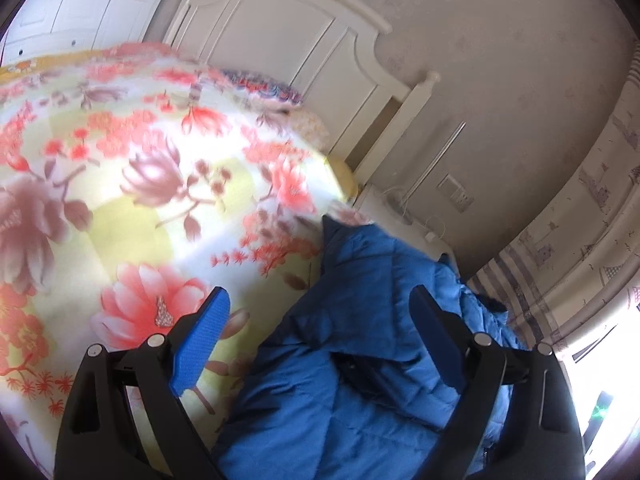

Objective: Fold large clothes

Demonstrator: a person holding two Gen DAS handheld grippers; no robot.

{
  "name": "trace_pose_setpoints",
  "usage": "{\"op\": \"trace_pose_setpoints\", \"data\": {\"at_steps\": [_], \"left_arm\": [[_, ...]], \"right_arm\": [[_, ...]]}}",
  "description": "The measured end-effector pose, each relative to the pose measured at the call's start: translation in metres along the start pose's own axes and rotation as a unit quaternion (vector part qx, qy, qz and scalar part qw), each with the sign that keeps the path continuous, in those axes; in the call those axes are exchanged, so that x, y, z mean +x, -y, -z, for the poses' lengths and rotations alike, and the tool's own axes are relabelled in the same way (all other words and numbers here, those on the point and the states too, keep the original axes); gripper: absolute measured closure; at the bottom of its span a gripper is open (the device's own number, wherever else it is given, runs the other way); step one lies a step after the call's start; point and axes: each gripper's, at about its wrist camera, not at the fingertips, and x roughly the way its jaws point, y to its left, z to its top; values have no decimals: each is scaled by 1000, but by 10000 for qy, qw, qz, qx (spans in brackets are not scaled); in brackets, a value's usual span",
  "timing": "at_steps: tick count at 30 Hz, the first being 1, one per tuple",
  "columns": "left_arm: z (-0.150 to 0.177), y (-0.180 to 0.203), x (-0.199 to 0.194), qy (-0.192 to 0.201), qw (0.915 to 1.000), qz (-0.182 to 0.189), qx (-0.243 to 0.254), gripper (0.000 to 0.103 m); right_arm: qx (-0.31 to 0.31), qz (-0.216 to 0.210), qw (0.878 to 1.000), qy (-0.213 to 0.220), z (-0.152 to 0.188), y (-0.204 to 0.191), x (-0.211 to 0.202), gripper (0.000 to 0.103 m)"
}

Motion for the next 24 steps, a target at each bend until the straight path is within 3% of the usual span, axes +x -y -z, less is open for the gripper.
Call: {"op": "trace_pose_setpoints", "data": {"at_steps": [5,7,8,10,11,12,13,14,18,20,22,23,24], "left_arm": [[-15,51,10,-554,9960,559,428,7],[-12,76,28,-904,9912,522,809,3],[-7,87,44,-1147,9877,324,1015,3],[18,104,83,-1915,9668,-416,1638,2],[35,117,95,-1953,9482,-879,2346,2],[46,128,94,-1687,9381,-1113,2812,2],[47,131,93,-1657,9354,-1207,2881,2],[43,134,91,-1733,9370,-1210,2780,3],[-2,139,74,-1288,9682,-575,2066,3],[-18,140,92,-1380,9708,-643,1855,3],[-22,136,126,-1863,9632,-877,1728,2],[-16,132,154,-2337,9481,-1175,1809,2],[-13,135,165,-2387,9417,-1291,1988,2]], "right_arm": [[-4,12,10000,-18,2,1,4,14],[3,7,10000,-16,-4,-2,-1,14],[21,-13,10000,-17,-6,-3,-3,14],[33,-37,10000,-16,-9,-1,-4,14],[29,-53,10000,-11,-9,-2,-4,14],[31,-57,10000,-10,-9,-1,-4,14],[35,-62,10000,-10,-9,-1,-5,14],[38,-69,10000,-13,-8,-1,-4,13],[30,-84,10000,-20,-8,-2,-4,12],[34,-94,9999,-22,-8,-2,-4,12],[44,-112,9999,-20,-8,-2,-4,12],[46,-130,9999,-18,-8,-1,-4,12],[39,-166,9999,-8,-8,-2,-4,11]]}}
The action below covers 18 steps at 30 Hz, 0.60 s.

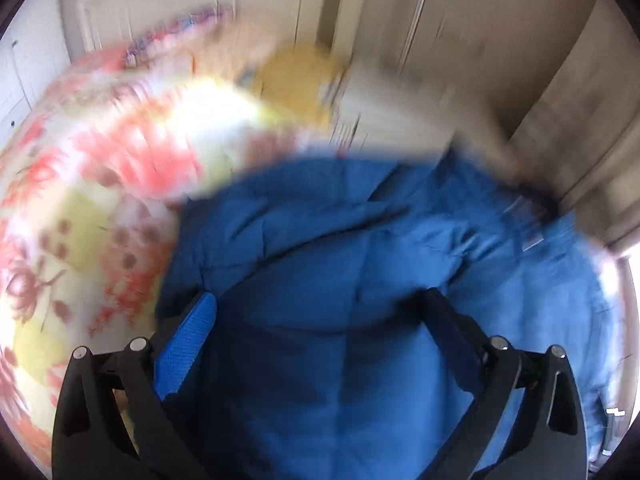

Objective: Fold large clothes

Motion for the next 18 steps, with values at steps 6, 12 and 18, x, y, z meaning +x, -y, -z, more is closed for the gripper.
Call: {"op": "trace_pose_setpoints", "data": {"at_steps": [6,12,18], "left_arm": [[-3,30,-51,543,9980,134,-280,3],[15,126,-33,368,9915,521,1138,2],[35,151,-16,415,9882,52,1471,3]], "right_arm": [[14,-45,10000,-8,0,0,1,10],[16,-50,10000,-3,0,1,1,10],[4,-46,10000,-2,0,0,2,10]]}}
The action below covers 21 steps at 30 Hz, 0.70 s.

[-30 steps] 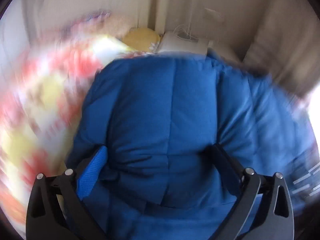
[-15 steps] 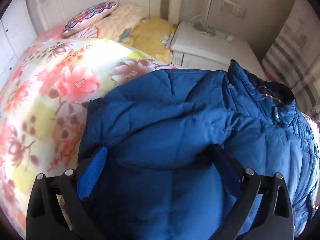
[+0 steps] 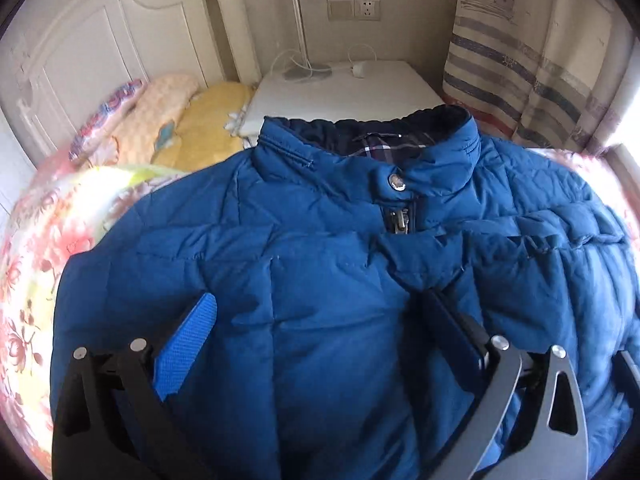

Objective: Fold large clothes

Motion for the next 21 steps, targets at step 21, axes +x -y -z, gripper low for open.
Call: {"op": "trace_pose_setpoints", "data": {"at_steps": [21], "left_arm": [[110,-96,-58,456,9990,24,24,2]], "right_arm": [[42,-85,10000,6,0,-1,0,9]]}}
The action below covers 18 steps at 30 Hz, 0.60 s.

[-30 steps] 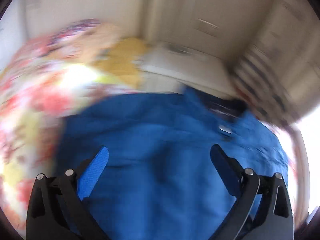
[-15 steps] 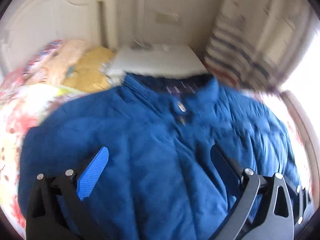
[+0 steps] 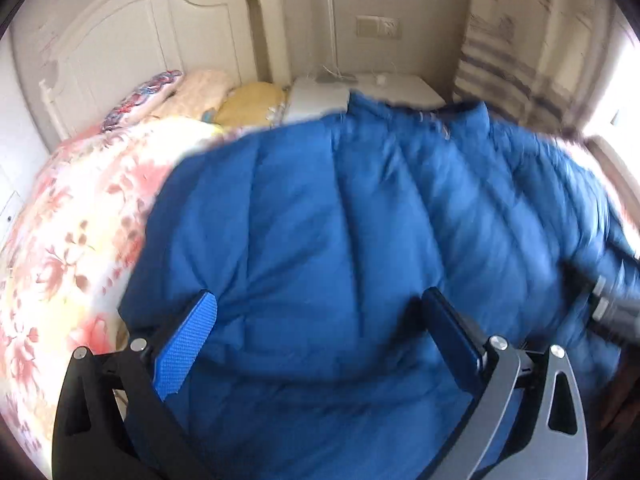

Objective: Fold large clothes

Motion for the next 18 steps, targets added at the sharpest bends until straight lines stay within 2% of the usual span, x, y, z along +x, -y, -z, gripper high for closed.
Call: {"op": "trace_pose_setpoints", "data": {"at_steps": [2,6,11,13,15,17,18], "left_arm": [[8,1,-1,212,9996,-21,170,2],[9,8,3,208,9992,-199,270,2],[3,3,5,233,9995,-102,169,2],[7,3,-7,176,9996,-234,37,2],[18,4,-32,196,9997,-121,-57,3],[33,9,-57,312,9994,144,-61,2],[43,14,-68,317,9992,259,21,2]], "right_arm": [[4,-14,10000,-8,0,1,0,8],[11,-14,10000,-28,-1,1,1,8],[6,-10,10000,-37,-1,1,1,7],[29,-128,9999,-53,0,3,-2,7],[118,-318,9993,-163,4,7,-23,7],[167,-589,9981,-27,14,5,-55,7],[-8,-618,9980,88,23,1,-73,7]]}}
